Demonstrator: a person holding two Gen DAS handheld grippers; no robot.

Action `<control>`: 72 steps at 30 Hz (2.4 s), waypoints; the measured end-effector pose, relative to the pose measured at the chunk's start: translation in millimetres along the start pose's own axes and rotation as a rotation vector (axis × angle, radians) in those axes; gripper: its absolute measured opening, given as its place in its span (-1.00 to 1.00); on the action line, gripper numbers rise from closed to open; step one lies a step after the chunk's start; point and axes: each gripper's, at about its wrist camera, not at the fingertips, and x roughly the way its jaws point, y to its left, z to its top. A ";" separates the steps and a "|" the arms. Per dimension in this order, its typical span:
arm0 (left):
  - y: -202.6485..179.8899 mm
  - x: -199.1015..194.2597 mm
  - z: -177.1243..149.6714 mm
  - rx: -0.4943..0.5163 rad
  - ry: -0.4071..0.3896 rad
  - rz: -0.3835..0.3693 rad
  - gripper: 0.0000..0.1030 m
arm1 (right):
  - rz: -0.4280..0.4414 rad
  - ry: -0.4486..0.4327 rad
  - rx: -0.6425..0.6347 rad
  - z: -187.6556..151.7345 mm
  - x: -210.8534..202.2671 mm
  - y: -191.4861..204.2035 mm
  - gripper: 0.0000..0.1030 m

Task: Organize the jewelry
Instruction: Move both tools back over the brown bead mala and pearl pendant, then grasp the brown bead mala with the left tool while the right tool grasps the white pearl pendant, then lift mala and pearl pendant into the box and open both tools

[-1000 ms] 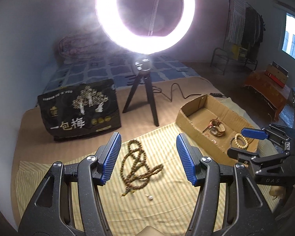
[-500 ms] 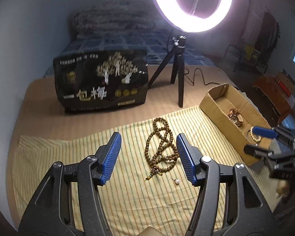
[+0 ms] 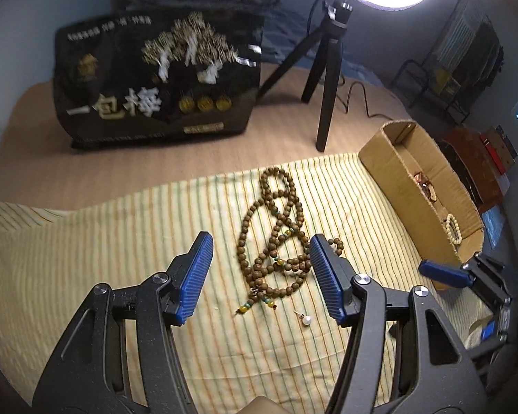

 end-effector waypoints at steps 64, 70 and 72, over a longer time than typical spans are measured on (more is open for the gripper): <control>10.0 25.8 -3.3 0.058 0.002 0.083 -0.91 | -0.024 0.053 -0.164 -3.5 36.0 38.8 -0.86; -2.5 -7.9 -2.7 0.050 -0.051 0.039 -0.91 | -0.031 0.006 -0.148 3.2 10.3 28.6 -0.86; -6.5 -19.8 -2.5 0.056 -0.072 0.039 -0.91 | -0.034 -0.010 -0.141 5.3 1.6 25.5 -0.86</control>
